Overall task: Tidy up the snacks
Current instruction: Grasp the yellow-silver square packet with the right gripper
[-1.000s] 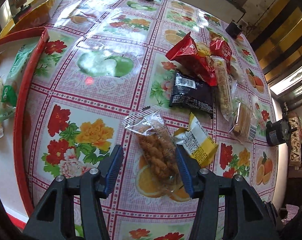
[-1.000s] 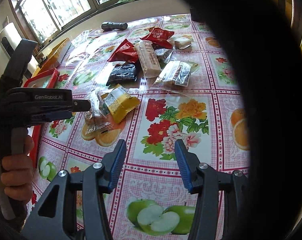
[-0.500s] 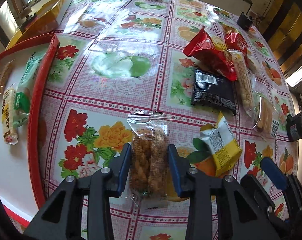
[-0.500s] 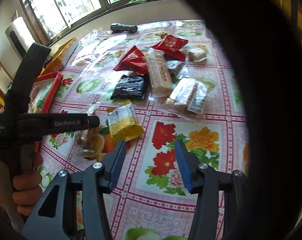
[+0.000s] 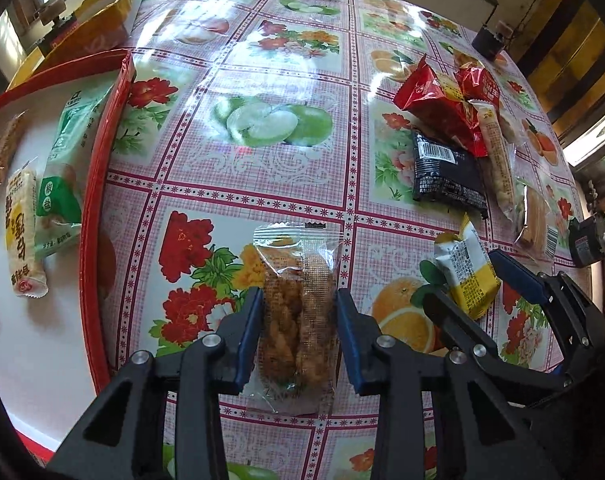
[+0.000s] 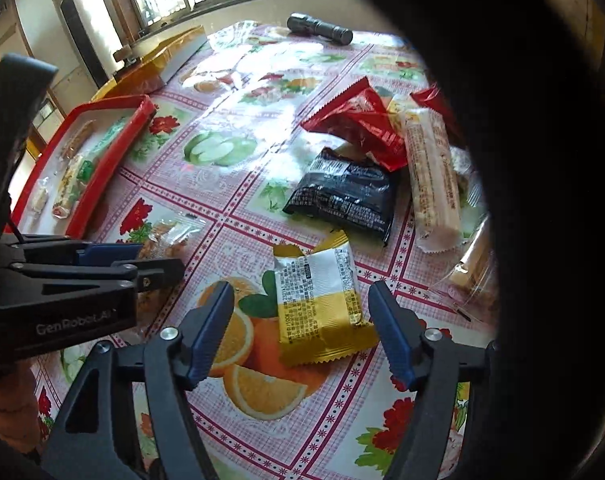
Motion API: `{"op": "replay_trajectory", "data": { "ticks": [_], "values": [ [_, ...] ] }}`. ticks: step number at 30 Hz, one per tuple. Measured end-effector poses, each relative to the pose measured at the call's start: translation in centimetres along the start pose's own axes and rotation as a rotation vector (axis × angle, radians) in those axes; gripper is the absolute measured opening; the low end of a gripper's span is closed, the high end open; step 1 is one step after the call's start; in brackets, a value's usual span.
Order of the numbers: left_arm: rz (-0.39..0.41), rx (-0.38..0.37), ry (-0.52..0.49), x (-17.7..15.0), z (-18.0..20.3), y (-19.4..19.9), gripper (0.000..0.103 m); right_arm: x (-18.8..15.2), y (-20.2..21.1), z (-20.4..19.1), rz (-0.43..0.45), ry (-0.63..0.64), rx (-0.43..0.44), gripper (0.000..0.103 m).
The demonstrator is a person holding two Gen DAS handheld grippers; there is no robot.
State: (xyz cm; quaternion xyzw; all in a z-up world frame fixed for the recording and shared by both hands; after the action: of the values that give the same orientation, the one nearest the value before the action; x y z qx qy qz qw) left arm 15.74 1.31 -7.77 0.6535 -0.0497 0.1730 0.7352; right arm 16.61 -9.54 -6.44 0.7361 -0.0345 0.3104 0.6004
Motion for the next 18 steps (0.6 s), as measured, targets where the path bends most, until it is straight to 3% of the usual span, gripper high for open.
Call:
{"op": "replay_trajectory", "data": {
  "ticks": [2, 4, 6, 18],
  "values": [
    [0.005, 0.009, -0.013, 0.3, 0.7, -0.3, 0.036, -0.1, -0.1, 0.0, -0.003, 0.027, -0.042, 0.07],
    [0.012, 0.005, -0.019, 0.2, 0.7, -0.3, 0.036, -0.2, 0.0, 0.3, 0.004, 0.046, -0.092, 0.06],
    [0.02, -0.001, -0.026, 0.0, 0.8, -0.1, 0.034, -0.4, 0.3, 0.8, -0.002, 0.039, -0.115, 0.043],
    [0.059, 0.001, -0.159, -5.3, 1.7, 1.7, 0.034, -5.5, 3.8, 0.9, -0.002, -0.019, -0.158, 0.04]
  ]
}}
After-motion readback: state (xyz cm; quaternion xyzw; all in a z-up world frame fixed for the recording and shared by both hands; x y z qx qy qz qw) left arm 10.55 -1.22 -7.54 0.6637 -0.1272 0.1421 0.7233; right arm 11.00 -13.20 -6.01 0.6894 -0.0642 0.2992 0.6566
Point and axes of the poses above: each gripper's, at about its wrist camera, not at the fingertips, and y roughly against the way its jaws point, z to its right, x to its top, the point moved 10 cm from there along -y, roughly the way its jaws point, and after that the axes turned 3 degrees about -x, right-handed, at the moved point
